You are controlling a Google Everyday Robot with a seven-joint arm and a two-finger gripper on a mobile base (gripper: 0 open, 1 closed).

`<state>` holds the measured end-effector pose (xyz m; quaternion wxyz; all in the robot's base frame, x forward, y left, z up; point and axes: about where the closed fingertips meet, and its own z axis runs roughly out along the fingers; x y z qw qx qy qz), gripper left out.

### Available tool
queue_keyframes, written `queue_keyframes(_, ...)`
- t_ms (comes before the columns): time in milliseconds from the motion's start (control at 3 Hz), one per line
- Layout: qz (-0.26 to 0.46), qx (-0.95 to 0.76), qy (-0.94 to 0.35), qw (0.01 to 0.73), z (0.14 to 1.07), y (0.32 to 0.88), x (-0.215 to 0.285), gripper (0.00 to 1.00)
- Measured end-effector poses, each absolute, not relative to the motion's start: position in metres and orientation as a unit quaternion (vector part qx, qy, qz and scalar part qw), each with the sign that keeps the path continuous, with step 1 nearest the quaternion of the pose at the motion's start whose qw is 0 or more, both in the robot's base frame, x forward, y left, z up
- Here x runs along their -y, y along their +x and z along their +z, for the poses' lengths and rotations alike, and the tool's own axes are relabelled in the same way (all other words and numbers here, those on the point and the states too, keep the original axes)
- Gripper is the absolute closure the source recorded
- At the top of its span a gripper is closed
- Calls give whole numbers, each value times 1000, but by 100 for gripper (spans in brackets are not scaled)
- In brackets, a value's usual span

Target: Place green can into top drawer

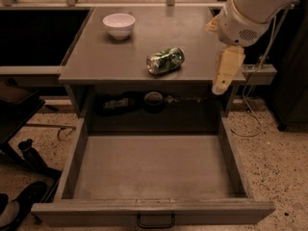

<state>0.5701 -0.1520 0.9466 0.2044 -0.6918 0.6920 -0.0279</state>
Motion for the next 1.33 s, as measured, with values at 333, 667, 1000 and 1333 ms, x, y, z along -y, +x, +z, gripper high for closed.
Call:
queue_keyframes(333, -19, -668, -711, 220, 937, 607, 128, 0)
queue_keyframes(667, -7, -652, -723, 228, 920, 639, 107, 0)
queue_keyframes(1000, 18, -647, -726, 234, 893, 668, 95, 0)
queue_keyframes(1333, 18, -647, -726, 233, 892, 668, 94, 0)
